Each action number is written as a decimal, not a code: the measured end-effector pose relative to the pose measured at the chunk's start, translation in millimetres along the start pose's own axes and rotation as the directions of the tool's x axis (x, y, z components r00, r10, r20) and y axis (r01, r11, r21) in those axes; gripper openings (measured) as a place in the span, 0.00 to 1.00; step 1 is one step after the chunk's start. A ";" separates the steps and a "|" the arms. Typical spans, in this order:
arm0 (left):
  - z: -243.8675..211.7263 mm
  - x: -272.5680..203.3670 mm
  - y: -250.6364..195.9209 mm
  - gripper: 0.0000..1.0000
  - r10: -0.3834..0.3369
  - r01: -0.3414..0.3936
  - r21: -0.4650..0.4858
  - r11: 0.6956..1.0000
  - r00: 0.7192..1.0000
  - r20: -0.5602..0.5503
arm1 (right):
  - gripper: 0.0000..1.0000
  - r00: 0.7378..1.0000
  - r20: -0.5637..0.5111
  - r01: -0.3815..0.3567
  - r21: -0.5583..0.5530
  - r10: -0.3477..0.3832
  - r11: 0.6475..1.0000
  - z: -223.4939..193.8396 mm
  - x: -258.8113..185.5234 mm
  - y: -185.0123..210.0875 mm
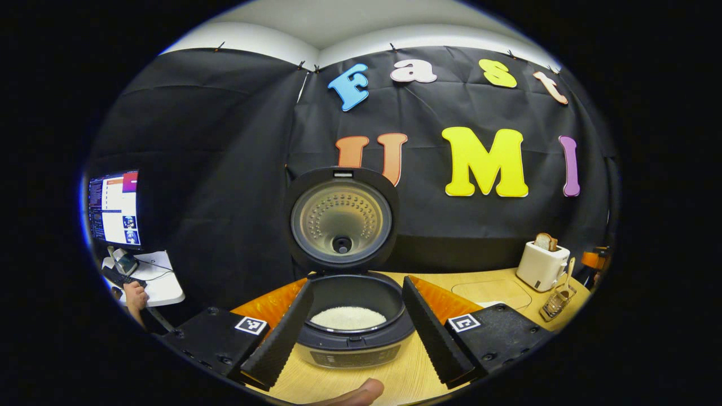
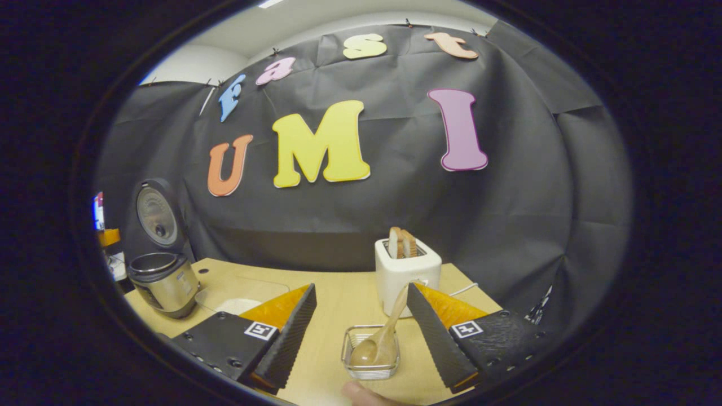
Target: Close the left gripper, press the button to open the rice cooker; take a wooden spoon from the chopstick holder with the right hand, scoop a spoonful of rice and pour it into the rice cooker, then put the wooden spoon back into the chopstick holder.
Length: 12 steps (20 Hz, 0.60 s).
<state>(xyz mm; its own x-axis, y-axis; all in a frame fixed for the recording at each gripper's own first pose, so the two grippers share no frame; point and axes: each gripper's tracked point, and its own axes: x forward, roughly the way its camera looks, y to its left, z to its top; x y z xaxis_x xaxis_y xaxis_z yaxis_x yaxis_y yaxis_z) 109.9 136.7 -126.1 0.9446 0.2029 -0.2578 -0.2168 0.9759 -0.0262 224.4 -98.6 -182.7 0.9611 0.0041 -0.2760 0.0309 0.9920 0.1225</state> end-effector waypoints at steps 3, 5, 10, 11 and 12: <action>35.3 24.4 9.0 1.00 0.008 -0.008 -0.009 1.000 1.000 0.017 | 0.96 1.000 -0.002 -0.023 -0.014 0.023 1.000 -3.8 -11.9 5.5; 56.0 43.6 15.5 1.00 0.015 -0.015 -0.021 1.000 1.000 0.018 | 0.96 1.000 0.006 -0.022 -0.037 0.023 0.999 -3.6 -19.2 5.1; 117.5 92.7 28.3 1.00 0.035 -0.034 -0.035 0.999 0.999 0.032 | 0.96 0.999 0.027 -0.033 -0.077 0.035 0.996 0.6 -36.2 6.8; 128.4 101.2 27.2 1.00 0.024 -0.022 -0.051 0.998 0.999 0.030 | 0.96 0.999 0.030 -0.037 -0.084 0.039 0.996 1.6 -38.3 8.0; 139.4 109.0 25.6 0.95 0.022 -0.020 -0.073 0.997 0.999 0.028 | 0.96 0.998 0.035 -0.040 -0.093 0.044 0.995 1.8 -40.1 9.0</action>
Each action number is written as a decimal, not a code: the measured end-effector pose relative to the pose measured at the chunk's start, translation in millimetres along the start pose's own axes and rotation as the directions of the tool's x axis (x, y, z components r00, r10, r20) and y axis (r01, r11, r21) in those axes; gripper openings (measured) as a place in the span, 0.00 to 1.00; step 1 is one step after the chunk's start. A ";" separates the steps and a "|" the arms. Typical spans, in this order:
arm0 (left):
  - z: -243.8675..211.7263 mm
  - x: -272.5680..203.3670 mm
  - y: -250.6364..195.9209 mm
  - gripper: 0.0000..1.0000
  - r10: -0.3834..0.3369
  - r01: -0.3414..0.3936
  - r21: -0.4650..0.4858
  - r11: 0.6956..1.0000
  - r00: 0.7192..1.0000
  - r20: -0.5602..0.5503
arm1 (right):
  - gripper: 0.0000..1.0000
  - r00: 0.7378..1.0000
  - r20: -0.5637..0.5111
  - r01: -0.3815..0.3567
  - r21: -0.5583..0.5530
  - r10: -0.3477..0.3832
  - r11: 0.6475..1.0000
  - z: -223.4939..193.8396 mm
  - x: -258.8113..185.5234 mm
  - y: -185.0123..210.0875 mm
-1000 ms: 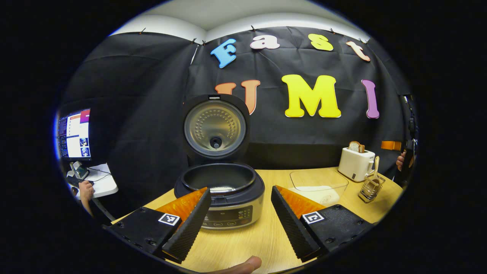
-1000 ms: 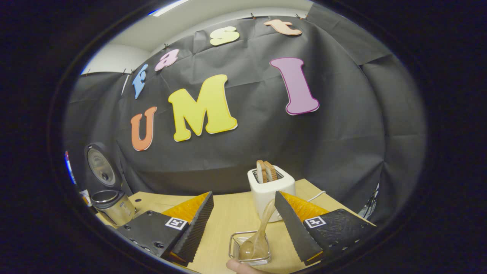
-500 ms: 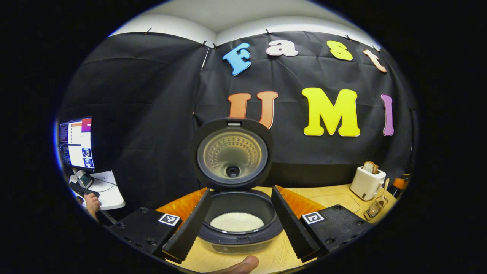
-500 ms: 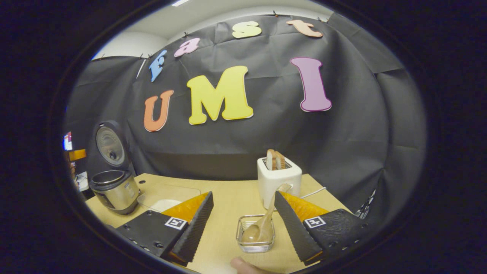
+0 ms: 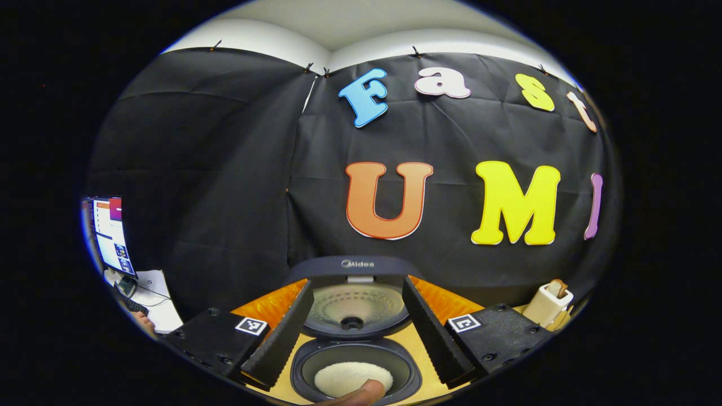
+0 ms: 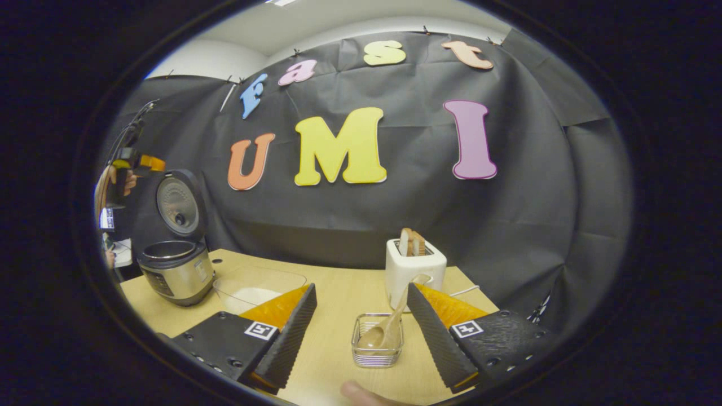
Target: Close the left gripper, press the button to open the rice cooker; take a wooden spoon from the chopstick holder with the right hand, scoop a spoonful of rice and pour it into the rice cooker, then put the wooden spoon back into the chopstick holder.
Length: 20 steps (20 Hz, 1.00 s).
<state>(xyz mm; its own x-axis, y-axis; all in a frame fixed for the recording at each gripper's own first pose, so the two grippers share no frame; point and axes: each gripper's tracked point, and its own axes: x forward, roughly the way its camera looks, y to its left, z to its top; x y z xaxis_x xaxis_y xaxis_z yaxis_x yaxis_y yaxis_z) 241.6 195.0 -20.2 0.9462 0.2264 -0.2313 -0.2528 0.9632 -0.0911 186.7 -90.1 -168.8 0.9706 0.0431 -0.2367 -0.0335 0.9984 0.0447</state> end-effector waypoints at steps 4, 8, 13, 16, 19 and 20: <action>32.2 49.3 4.1 1.00 -0.003 0.002 -0.053 0.999 1.000 -0.022 | 0.96 1.000 -0.002 -0.004 -0.043 0.004 0.999 -3.4 -5.2 6.4; 15.6 89.8 26.1 1.00 0.043 -0.055 -0.099 0.994 0.992 -0.117 | 0.93 1.000 -0.011 -0.012 -0.071 0.011 0.997 -10.5 -3.8 14.0; -12.9 97.1 42.1 0.98 0.057 -0.074 -0.087 0.993 0.981 -0.185 | 0.94 0.999 -0.025 -0.037 -0.082 0.035 0.996 -19.1 -2.1 28.8; -12.8 89.0 41.6 0.97 0.056 -0.065 -0.049 0.997 0.985 -0.166 | 0.97 0.999 -0.021 -0.052 -0.081 0.050 0.995 -21.6 -4.9 37.1; -17.3 72.6 39.8 0.97 0.072 -0.075 -0.013 0.997 0.985 -0.155 | 0.97 0.998 -0.022 -0.067 -0.063 0.066 0.996 -26.3 -14.6 43.3; -18.7 66.6 39.1 0.97 0.075 -0.076 -0.002 0.997 0.986 -0.150 | 0.96 0.998 -0.019 -0.061 -0.055 0.060 0.997 -27.1 -17.8 41.9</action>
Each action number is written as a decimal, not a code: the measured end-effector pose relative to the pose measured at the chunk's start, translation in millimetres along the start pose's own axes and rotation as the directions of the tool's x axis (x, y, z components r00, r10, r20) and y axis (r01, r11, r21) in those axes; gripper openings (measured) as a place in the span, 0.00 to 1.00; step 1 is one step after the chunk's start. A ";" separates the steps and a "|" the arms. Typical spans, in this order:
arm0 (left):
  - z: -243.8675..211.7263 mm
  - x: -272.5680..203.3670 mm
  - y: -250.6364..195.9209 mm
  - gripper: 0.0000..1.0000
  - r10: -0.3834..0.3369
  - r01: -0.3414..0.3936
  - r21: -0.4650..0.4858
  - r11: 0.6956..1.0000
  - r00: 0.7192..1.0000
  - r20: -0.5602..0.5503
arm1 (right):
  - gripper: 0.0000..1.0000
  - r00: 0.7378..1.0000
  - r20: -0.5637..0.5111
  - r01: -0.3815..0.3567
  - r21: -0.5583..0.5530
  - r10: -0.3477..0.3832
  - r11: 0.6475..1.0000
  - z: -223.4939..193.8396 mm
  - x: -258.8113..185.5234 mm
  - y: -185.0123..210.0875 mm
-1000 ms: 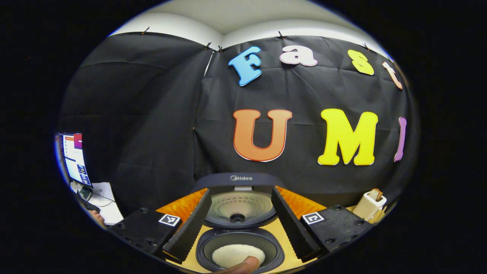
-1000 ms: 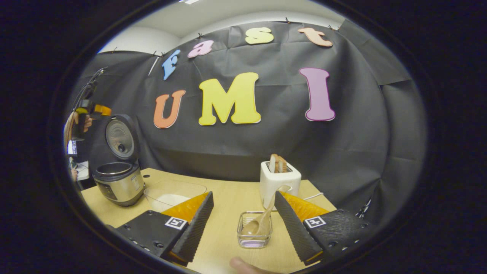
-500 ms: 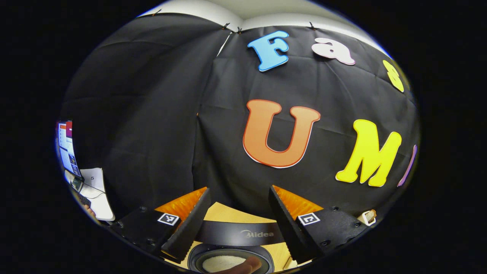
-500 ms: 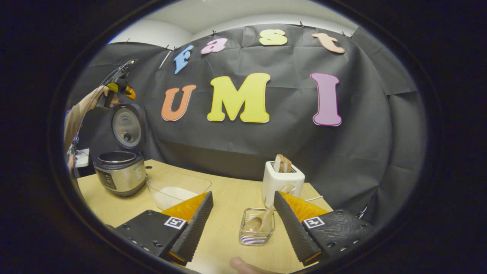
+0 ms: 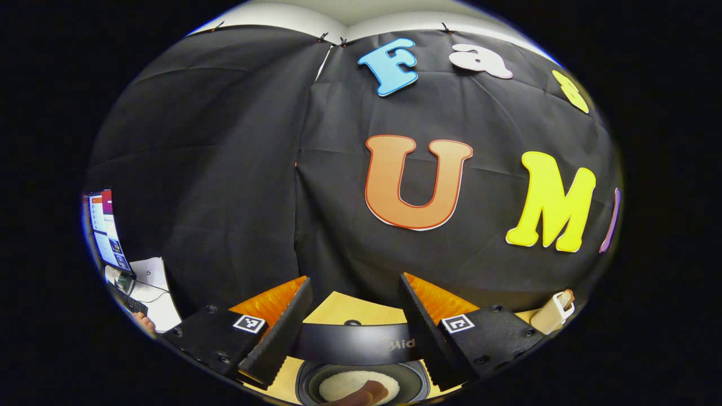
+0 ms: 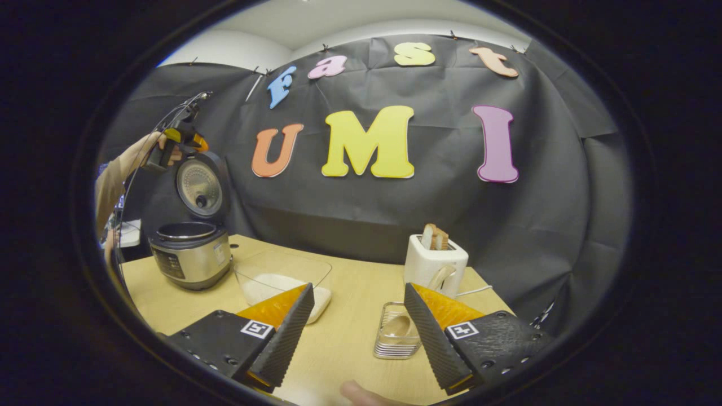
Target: Close the left gripper, press the button to open the rice cooker; take a wooden spoon from the chopstick holder with the right hand, scoop a spoonful of rice and pour it into the rice cooker, then put the wooden spoon back into the chopstick holder.
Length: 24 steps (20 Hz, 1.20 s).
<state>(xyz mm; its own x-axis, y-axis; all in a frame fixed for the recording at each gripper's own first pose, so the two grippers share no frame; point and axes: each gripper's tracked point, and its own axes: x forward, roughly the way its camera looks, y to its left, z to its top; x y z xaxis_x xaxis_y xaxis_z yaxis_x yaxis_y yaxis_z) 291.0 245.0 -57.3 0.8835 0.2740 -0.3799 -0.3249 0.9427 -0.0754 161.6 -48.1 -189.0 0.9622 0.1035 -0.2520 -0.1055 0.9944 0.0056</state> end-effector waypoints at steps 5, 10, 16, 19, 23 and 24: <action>-27.0 -34.2 -9.7 0.97 -0.028 0.028 0.015 1.000 0.999 0.018 | 0.97 1.000 0.026 0.007 0.004 -0.007 1.000 -1.9 -21.7 -1.3; -81.4 -68.2 -22.9 0.97 -0.043 0.044 0.092 0.995 0.999 -0.012 | 0.97 0.998 0.054 -0.036 0.013 0.035 0.999 -3.5 -42.8 12.4; -143.1 -89.5 -33.7 0.97 -0.033 0.036 0.113 0.993 0.999 -0.028 | 0.95 0.997 0.040 -0.063 0.027 0.062 0.998 -18.9 -56.3 22.0; -162.4 -94.7 -33.8 0.97 -0.029 0.032 0.108 0.994 0.999 -0.024 | 0.95 0.997 0.038 -0.068 0.035 0.066 0.997 -25.4 -60.7 24.6; -182.3 -97.8 -33.8 0.98 -0.019 0.024 0.127 0.992 0.999 -0.036 | 0.94 0.997 0.055 -0.049 0.036 0.047 0.998 -27.0 -67.2 18.7; -186.4 -98.5 -33.2 0.98 -0.013 0.018 0.133 0.991 0.999 -0.039 | 0.95 0.997 0.054 -0.055 0.048 0.052 0.997 -27.9 -68.2 19.9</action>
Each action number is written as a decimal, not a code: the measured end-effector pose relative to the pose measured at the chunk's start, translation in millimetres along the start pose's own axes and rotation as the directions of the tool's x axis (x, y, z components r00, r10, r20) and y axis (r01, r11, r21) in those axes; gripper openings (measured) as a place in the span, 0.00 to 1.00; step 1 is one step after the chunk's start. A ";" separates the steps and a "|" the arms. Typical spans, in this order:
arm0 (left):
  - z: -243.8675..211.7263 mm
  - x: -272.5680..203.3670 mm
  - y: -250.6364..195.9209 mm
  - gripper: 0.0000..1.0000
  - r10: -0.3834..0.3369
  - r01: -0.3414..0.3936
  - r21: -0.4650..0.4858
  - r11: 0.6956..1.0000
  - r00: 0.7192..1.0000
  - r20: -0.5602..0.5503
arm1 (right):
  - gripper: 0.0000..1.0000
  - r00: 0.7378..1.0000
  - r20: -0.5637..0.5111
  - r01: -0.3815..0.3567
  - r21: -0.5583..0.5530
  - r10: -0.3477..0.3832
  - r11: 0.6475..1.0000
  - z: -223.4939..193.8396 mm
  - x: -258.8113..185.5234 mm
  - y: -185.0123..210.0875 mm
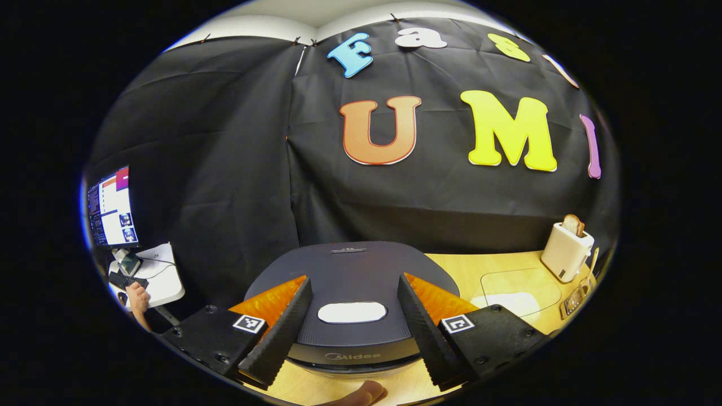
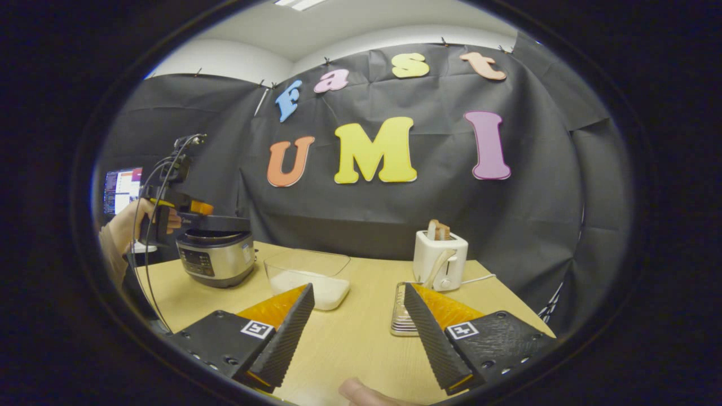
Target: Close the left gripper, press the button to open the rice cooker; take a wooden spoon from the chopstick holder with the right hand, scoop a spoonful of rice and pour it into the rice cooker, then put the wooden spoon back into the chopstick holder.
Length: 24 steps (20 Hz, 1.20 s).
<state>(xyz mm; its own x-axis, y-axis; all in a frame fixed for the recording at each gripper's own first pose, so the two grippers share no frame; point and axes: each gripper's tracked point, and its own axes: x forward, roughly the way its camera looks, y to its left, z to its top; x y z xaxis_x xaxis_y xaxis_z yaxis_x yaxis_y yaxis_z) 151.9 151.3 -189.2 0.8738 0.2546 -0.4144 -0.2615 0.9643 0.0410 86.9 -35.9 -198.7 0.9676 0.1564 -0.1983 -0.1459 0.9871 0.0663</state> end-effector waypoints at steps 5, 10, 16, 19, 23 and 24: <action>-18.9 -1.1 -3.3 0.98 0.011 -0.011 -0.006 1.000 1.000 -0.014 | 0.96 1.000 -0.001 -0.011 0.020 0.011 1.000 -6.4 -3.4 3.4; -20.1 -0.9 -5.4 0.99 0.031 -0.032 0.005 0.999 0.993 0.112 | 0.95 0.999 -0.022 -0.029 0.065 0.031 0.997 -15.5 -6.5 11.5; -27.1 0.6 -6.0 0.98 0.026 -0.022 -0.026 0.999 0.987 0.158 | 0.94 0.999 -0.021 -0.038 0.058 0.040 0.998 -17.4 -15.6 21.0; -25.9 0.1 -5.9 0.99 0.026 -0.021 -0.030 0.999 0.983 0.182 | 0.94 0.999 -0.008 -0.041 0.071 0.041 0.997 -13.9 -25.0 23.8; -24.1 -5.5 -6.8 0.97 0.031 -0.032 0.009 0.999 0.986 0.161 | 0.94 1.000 0.007 0.000 0.065 0.000 0.998 -5.4 -36.1 16.8; -23.4 -9.9 -8.1 0.97 0.031 -0.034 0.017 0.999 0.988 0.149 | 0.94 1.000 0.014 0.014 0.063 -0.015 0.998 -0.8 -40.9 14.2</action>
<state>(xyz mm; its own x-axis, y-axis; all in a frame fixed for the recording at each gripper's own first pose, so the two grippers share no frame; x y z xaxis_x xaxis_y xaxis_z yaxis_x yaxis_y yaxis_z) 135.8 139.3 -206.7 0.9166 0.2922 -0.2729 -0.2838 0.9563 0.0705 45.0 -28.3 -190.5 0.9724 0.1411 -0.1858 -0.1190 0.9850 0.1248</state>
